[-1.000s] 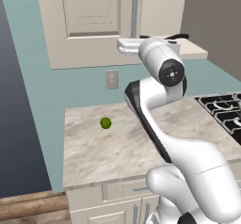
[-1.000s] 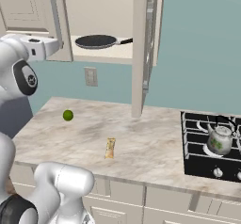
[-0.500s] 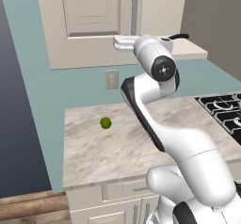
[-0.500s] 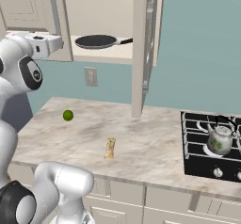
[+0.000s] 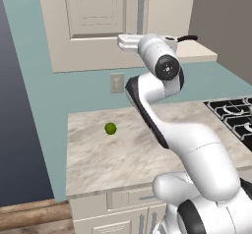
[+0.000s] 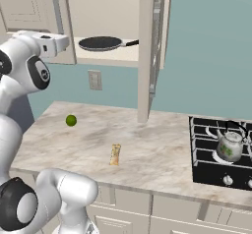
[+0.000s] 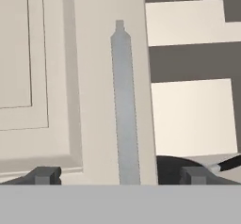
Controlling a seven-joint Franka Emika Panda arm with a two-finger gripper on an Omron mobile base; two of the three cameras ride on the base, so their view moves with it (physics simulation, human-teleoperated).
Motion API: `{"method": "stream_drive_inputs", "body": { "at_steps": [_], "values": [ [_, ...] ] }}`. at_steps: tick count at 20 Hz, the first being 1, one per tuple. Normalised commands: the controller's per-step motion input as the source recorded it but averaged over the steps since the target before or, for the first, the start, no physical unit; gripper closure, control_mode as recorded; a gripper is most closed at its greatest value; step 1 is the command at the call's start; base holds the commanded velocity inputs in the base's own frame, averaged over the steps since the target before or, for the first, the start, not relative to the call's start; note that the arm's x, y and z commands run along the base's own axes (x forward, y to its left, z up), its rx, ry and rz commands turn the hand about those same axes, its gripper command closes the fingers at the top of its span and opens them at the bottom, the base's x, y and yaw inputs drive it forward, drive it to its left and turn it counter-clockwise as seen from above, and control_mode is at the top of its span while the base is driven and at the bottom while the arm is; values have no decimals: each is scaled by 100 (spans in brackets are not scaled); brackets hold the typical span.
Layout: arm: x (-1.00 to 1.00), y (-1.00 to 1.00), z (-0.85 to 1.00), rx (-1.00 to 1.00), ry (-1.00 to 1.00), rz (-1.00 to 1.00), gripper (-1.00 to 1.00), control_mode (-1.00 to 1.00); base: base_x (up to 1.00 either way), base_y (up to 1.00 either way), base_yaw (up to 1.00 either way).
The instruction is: Pick the pan from the cabinet and place it on the stove. Then turn on the stove burner for the pan.
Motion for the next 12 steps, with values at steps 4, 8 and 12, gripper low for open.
{"method": "stream_drive_inputs", "body": {
  "at_steps": [4,8,12],
  "values": [
    [27,0,0,0,-2,0,-100,-100,0,0,0],
    [29,-1,0,0,-3,0,-100,-100,0,0,0],
    [34,-1,0,0,-3,0,-100,-100,0,0,0]
  ]
}}
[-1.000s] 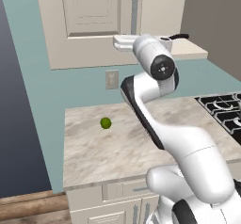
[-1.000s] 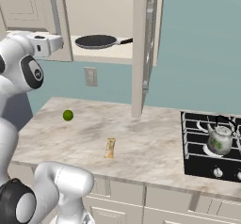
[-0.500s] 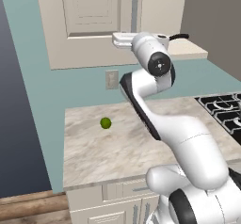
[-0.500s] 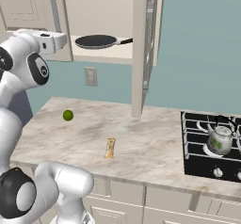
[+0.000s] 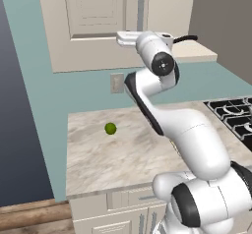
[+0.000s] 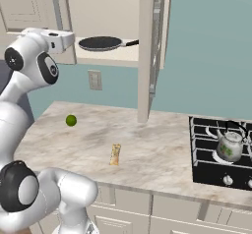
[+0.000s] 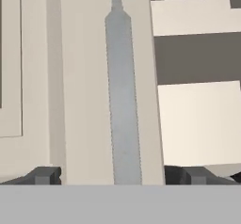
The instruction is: Pick the pan from the cabinet and place it on the stove. Then turn on the stove burner for the pan.
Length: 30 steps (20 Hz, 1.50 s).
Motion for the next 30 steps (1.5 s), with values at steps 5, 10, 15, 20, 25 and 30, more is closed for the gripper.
{"method": "stream_drive_inputs", "body": {
  "at_steps": [5,10,15,20,25,30],
  "values": [
    [39,0,0,0,-1,0,-100,-100,0,0,0],
    [40,0,0,0,0,1,-100,-100,0,0,0],
    [45,0,0,0,0,2,-100,-100,0,0,0],
    [45,0,-3,0,0,3,-100,-100,0,0,0],
    [47,14,-8,0,0,4,100,-100,0,0,0],
    [27,20,-4,0,0,3,100,-100,0,0,0]
  ]
}}
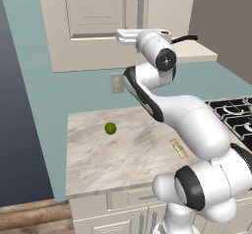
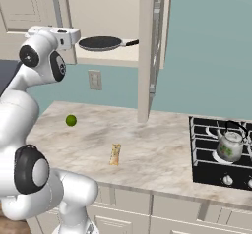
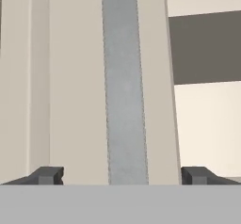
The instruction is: Pick the pan from the cabinet and place it on the stove. Then turn on the stove burner for the pan.
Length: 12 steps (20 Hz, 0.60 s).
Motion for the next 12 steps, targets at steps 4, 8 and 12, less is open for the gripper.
{"method": "stream_drive_inputs", "body": {
  "at_steps": [4,8,12],
  "values": [
    [1,24,0,0,0,2,100,-100,0,0,0],
    [-17,37,11,0,0,0,100,-100,0,0,0],
    [-34,47,21,0,0,0,100,-100,0,0,0]
  ]
}}
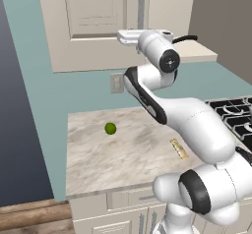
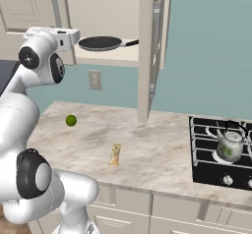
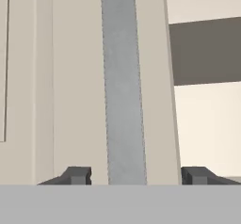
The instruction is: Pick the pan from the cabinet and place it on the stove. Then turn on the stove burner for the pan.
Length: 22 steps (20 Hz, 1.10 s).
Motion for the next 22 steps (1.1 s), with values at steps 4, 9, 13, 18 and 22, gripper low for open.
{"method": "stream_drive_inputs", "body": {
  "at_steps": [4,9,13,18,22],
  "values": [
    [-52,48,23,0,0,0,100,-100,0,0,0],
    [-72,46,16,0,0,3,100,-100,0,0,0],
    [-85,57,14,0,1,4,100,-100,0,0,0],
    [-93,58,12,0,3,5,100,-100,0,0,0],
    [-99,60,7,0,2,5,100,-100,0,0,0]
  ]
}}
